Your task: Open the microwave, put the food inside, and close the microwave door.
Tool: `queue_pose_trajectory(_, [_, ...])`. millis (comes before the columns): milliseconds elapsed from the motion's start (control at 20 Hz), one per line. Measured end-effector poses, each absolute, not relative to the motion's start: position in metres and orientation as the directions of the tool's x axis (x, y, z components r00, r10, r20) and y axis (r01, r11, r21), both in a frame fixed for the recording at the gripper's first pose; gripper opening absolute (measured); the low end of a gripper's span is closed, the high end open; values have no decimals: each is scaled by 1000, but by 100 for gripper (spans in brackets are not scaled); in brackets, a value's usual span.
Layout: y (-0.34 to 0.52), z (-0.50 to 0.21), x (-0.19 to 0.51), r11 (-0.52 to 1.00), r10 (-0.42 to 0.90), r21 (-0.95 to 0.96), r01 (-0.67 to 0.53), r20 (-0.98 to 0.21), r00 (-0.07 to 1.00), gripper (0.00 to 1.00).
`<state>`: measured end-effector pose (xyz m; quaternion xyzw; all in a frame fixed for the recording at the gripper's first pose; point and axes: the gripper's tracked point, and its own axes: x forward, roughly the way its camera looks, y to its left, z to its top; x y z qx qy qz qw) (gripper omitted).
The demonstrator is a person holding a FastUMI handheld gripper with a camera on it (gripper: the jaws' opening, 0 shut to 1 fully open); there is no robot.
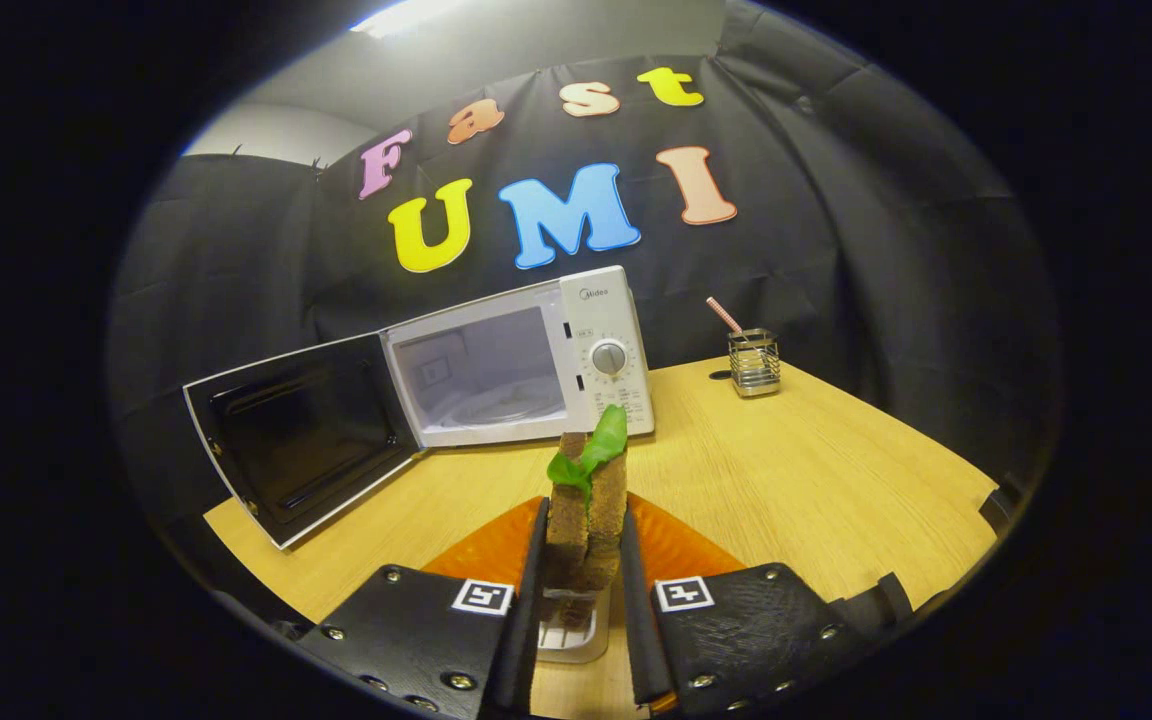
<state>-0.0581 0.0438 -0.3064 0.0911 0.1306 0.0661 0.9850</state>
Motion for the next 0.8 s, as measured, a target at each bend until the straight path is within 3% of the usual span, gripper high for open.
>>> queue_pose_trajectory(50, [43,-306,-58,977,148,184,-104,-246,958,27])
queue_pose_trajectory(100, [43,-304,-57,980,139,173,-98,-239,961,27])
queue_pose_trajectory(150, [45,-303,-58,983,139,154,-104,-239,961,19])
queue_pose_trajectory(800, [102,-214,-5,953,239,204,-224,-52,970,18])
